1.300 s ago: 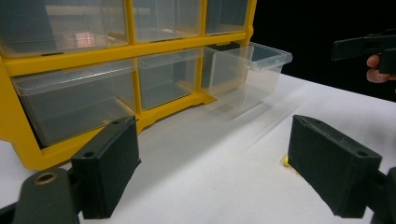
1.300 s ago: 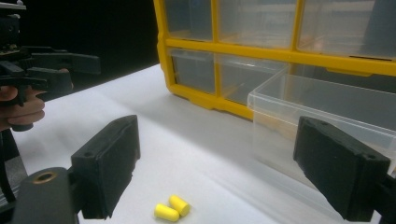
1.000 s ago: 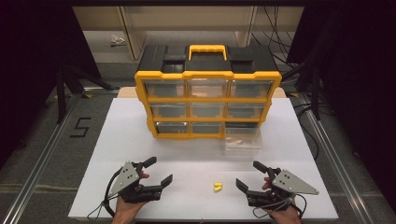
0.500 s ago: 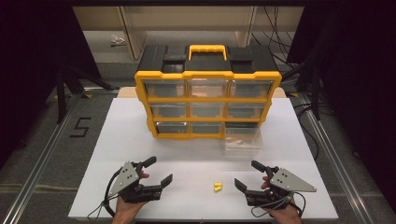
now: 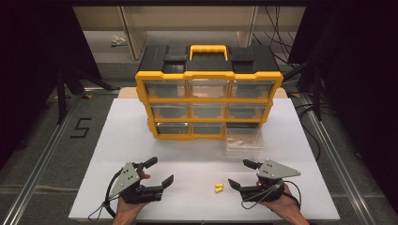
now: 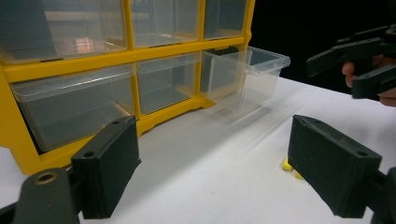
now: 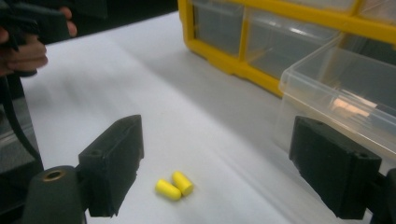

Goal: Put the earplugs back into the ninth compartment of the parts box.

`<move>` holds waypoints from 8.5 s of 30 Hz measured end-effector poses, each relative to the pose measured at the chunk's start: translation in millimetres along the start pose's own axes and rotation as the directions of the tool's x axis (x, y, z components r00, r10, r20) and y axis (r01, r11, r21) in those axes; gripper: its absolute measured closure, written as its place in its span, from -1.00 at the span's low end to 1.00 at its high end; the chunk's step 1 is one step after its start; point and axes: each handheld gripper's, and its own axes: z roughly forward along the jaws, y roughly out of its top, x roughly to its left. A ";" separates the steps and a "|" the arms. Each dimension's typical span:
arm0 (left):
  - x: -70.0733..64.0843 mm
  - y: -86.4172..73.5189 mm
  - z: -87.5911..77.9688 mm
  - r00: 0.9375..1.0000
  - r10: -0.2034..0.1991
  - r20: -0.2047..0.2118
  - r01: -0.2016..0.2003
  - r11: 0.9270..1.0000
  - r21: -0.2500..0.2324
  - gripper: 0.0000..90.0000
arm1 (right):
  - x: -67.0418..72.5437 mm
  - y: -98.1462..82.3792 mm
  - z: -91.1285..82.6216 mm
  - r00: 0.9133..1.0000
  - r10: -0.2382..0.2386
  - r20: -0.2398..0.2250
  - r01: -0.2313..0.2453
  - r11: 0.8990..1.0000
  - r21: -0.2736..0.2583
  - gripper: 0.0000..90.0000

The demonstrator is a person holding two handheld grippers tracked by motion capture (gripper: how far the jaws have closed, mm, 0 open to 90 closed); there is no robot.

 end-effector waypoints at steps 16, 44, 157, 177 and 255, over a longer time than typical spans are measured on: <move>0.7 -0.1 -0.3 1.000 -0.009 0.001 0.009 1.000 -0.008 -0.64 | 4.7 9.9 42.2 0.988 -0.124 -0.097 0.145 0.956 0.254 -0.34; 1.3 -0.1 0.2 1.000 -0.008 -0.006 0.008 1.000 -0.003 -0.64 | 1.6 6.3 84.7 0.970 -0.146 -0.195 0.223 0.854 0.470 0.37; 1.0 0.3 0.6 1.000 0.002 -0.015 -0.002 1.000 -0.006 -0.63 | -69.7 57.4 38.6 0.960 0.095 0.264 -0.115 0.991 0.063 0.12; 1.1 0.3 0.7 1.000 0.002 -0.018 -0.002 1.000 -0.004 -0.63 | -74.1 57.0 35.2 0.944 0.121 0.307 -0.147 0.987 0.065 0.11; 0.7 0.6 0.4 1.000 0.002 -0.018 -0.002 1.000 -0.003 -0.63 | 20.2 6.5 79.3 0.966 -0.114 -0.232 0.219 0.839 0.498 0.12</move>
